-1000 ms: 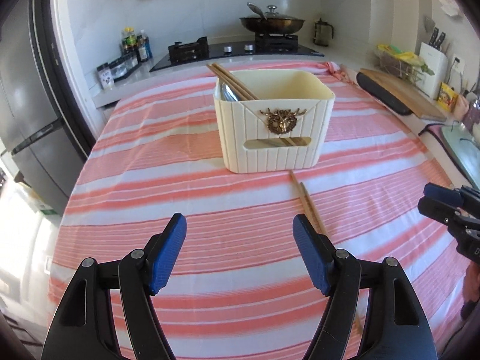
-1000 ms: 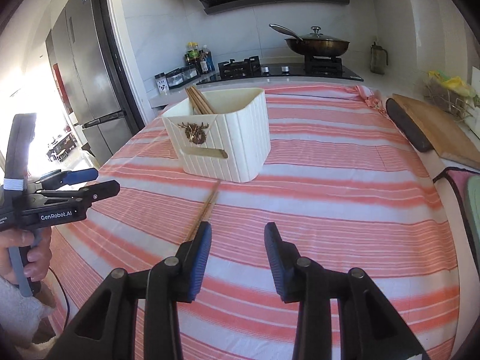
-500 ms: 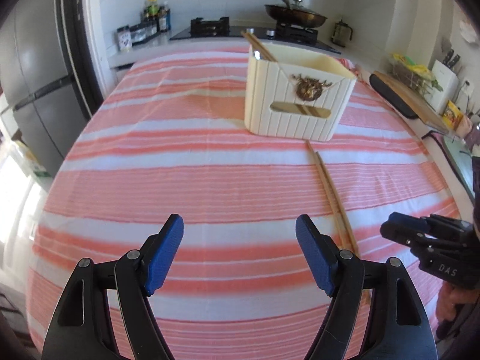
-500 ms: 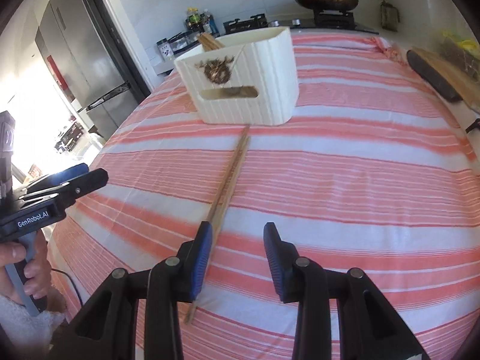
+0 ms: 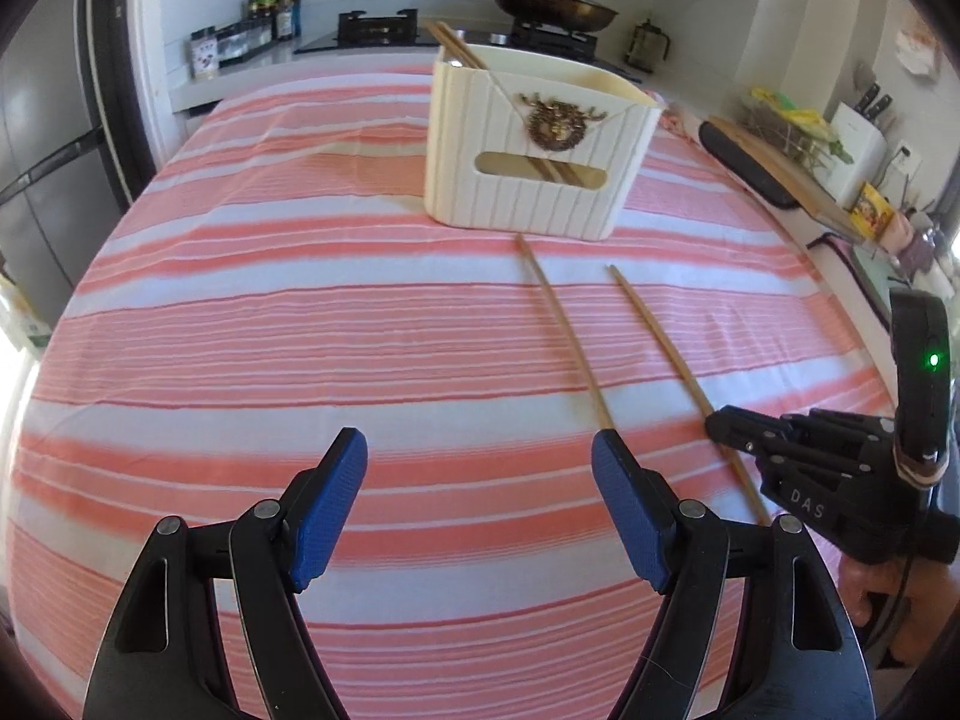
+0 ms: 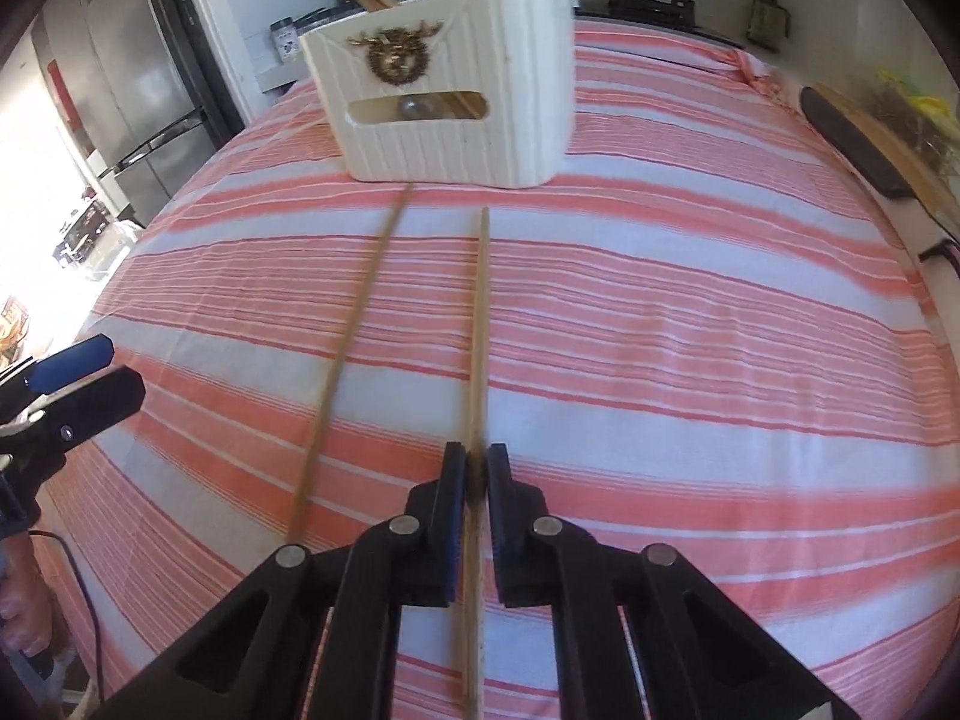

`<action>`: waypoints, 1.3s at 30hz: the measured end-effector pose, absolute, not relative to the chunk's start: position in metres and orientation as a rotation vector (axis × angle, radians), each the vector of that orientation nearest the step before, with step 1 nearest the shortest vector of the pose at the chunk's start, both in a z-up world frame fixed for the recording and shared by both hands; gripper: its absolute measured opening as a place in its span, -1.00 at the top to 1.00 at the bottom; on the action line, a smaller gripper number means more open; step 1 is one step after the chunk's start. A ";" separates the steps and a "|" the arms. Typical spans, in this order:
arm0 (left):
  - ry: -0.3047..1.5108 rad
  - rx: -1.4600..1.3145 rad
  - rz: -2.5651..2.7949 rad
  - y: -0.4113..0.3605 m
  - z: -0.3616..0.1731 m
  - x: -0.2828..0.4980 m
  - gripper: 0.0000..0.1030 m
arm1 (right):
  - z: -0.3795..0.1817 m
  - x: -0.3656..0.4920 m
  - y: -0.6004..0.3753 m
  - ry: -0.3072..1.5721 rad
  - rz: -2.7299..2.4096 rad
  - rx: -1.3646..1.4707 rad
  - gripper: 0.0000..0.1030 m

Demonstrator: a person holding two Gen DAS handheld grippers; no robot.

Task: Organize utensils
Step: 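Grasp a bamboo chopstick on the cloth with the right tool, then grasp another chopstick with the left tool while the right tool regrasps its chopstick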

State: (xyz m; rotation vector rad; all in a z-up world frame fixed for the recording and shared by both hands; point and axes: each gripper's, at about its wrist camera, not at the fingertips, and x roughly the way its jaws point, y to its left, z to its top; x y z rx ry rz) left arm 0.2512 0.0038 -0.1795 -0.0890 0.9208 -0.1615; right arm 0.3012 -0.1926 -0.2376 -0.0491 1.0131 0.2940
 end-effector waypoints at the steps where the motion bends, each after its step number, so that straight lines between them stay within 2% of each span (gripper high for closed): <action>1: 0.919 -0.092 -0.182 -0.003 -0.181 0.256 -0.53 | -0.239 0.298 -0.204 1.010 0.276 -0.039 0.86; 8: 0.992 0.039 -0.117 -0.051 -0.213 0.303 -0.58 | -0.237 0.277 -0.243 0.984 0.206 -0.044 0.86; 11: 1.018 0.078 -0.081 -0.053 -0.226 0.308 -0.52 | -0.238 0.270 -0.248 0.971 0.205 -0.049 0.86; 12: 1.007 0.062 -0.087 -0.051 -0.226 0.305 -0.41 | -0.239 0.270 -0.246 0.966 0.206 -0.045 0.86; 13: 1.003 0.054 -0.093 -0.050 -0.225 0.303 -0.13 | -0.240 0.268 -0.247 0.959 0.207 -0.041 0.86; 14: 0.998 0.057 -0.098 -0.050 -0.223 0.301 0.28 | -0.241 0.267 -0.248 0.952 0.208 -0.039 0.86; 15: 0.996 0.061 -0.102 -0.050 -0.222 0.299 0.52 | -0.242 0.265 -0.248 0.945 0.210 -0.040 0.86; 16: 1.000 0.058 -0.104 -0.049 -0.221 0.296 0.88 | -0.242 0.264 -0.248 0.940 0.210 -0.043 0.86; 18: 1.003 0.045 -0.103 -0.048 -0.221 0.291 0.92 | -0.243 0.264 -0.246 0.934 0.210 -0.053 0.86; 28: 1.042 -0.035 -0.156 -0.031 -0.218 0.226 0.89 | -0.240 0.253 -0.267 0.944 0.206 -0.035 0.86; 30: 1.068 -0.046 -0.198 -0.028 -0.215 0.227 0.57 | -0.238 0.252 -0.271 0.959 0.223 -0.036 0.84; 31: 1.076 -0.059 -0.223 -0.026 -0.211 0.229 0.11 | -0.237 0.254 -0.272 0.970 0.237 -0.035 0.83; 32: 1.070 -0.071 -0.242 -0.023 -0.206 0.231 -0.15 | -0.234 0.256 -0.275 0.982 0.252 -0.031 0.80; 34: 1.067 -0.058 -0.265 -0.020 -0.198 0.239 -0.29 | -0.227 0.261 -0.282 1.008 0.293 -0.002 0.73; 38: 1.122 0.048 -0.335 -0.028 -0.196 0.269 -0.32 | -0.213 0.282 -0.292 1.081 0.331 0.010 0.24; 39: 1.131 0.078 -0.341 -0.031 -0.198 0.276 -0.32 | -0.212 0.289 -0.291 1.105 0.346 0.002 0.24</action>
